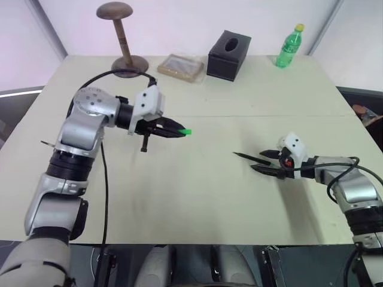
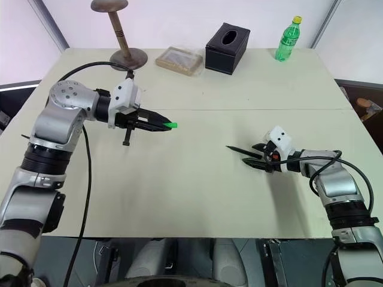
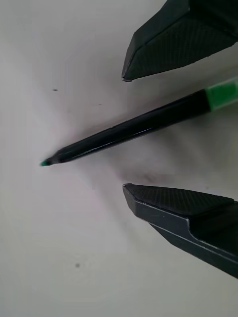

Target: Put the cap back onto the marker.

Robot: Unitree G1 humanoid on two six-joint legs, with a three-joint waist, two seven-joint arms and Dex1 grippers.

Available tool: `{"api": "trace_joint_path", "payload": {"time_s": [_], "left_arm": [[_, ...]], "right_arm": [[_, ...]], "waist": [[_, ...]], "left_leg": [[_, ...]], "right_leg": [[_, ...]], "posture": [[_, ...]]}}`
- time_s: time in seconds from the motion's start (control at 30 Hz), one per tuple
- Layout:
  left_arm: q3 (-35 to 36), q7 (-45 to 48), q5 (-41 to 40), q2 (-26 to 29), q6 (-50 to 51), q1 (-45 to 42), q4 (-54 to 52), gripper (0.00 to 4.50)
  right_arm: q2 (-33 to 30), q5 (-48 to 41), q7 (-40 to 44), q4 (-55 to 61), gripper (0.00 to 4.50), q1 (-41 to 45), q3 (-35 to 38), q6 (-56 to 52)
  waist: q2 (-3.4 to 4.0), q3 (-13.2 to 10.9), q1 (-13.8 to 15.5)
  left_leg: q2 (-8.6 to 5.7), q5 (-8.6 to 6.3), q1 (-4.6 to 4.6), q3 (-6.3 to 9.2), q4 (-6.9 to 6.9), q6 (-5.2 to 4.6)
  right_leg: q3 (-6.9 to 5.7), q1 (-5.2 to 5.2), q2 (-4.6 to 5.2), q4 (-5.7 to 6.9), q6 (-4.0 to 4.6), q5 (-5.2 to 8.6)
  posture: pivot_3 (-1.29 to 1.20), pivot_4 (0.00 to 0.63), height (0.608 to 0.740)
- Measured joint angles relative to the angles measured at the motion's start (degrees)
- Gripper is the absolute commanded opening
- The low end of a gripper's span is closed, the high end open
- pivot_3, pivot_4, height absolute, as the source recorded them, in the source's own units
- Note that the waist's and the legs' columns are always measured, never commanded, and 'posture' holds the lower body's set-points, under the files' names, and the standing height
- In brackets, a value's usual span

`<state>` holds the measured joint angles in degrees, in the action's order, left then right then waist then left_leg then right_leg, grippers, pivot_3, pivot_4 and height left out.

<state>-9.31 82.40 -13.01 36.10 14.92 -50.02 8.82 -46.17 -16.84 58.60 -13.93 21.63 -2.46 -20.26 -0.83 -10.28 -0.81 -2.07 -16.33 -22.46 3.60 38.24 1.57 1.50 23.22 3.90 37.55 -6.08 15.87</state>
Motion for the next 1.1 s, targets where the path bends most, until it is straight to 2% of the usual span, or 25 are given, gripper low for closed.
{"api": "trace_joint_path", "payload": {"time_s": [0.3,0.4,0.53,0.57,0.93,1.1], "left_arm": [[-0.01,-0.15,-2.27,1.48,2.11,0.42,-3.00,0.09],[-0.04,0.16,-2.58,2.00,2.22,0.42,-3.00,0.00],[-0.32,1.00,-2.67,2.19,2.13,0.53,-3.00,0.00],[-0.44,1.07,-2.67,2.19,2.11,0.54,-3.00,0.00],[-0.77,1.15,-2.49,1.95,0.52,0.94,-2.11,0.00],[-2.57,0.72,0.65,-0.82,-6.73,0.86,5.70,0.00]], "right_arm": [[0.02,2.11,2.63,-2.15,3.36,0.85,-0.09,2.37],[0.02,2.35,2.80,-2.33,2.50,0.85,0.11,2.43],[0.01,2.88,2.90,-2.62,0.43,0.67,0.73,2.48],[0.01,3.06,3.02,-2.62,0.06,0.61,0.80,2.55],[-0.01,3.44,2.42,-0.72,0.06,-0.78,1.35,2.25],[-2.99,6.12,0.30,8.98,0.06,-5.40,1.48,1.21]], "waist": [[0.00,0.00,0.00],[0.00,0.00,0.01],[0.00,0.00,-0.02],[0.00,0.00,-0.03],[0.00,0.01,0.02],[0.07,0.02,0.25]], "left_leg": [[0.00,0.00,0.00,0.00,0.01,0.01],[0.00,0.00,0.00,0.00,0.01,0.00],[0.00,0.00,0.01,0.00,0.01,0.01],[0.00,0.00,0.01,0.00,0.01,0.00],[0.00,0.00,0.01,0.00,0.01,0.01],[-0.06,0.00,-0.02,0.00,0.01,0.01]], "right_leg": [[-0.01,-0.01,0.00,0.00,0.00,0.00],[-0.01,0.00,0.00,0.00,0.00,0.00],[-0.01,-0.01,0.00,0.00,0.00,0.00],[-0.01,-0.01,-0.01,0.00,0.00,0.00],[-0.01,-0.01,0.00,0.00,0.00,0.00],[-0.01,0.00,0.04,-0.01,0.00,0.00]], "posture": [[0.00,0.150,0.740],[0.00,0.150,0.740],[0.00,0.150,0.740],[0.00,0.150,0.740],[0.00,0.150,0.740],[0.00,0.150,0.740]]}}
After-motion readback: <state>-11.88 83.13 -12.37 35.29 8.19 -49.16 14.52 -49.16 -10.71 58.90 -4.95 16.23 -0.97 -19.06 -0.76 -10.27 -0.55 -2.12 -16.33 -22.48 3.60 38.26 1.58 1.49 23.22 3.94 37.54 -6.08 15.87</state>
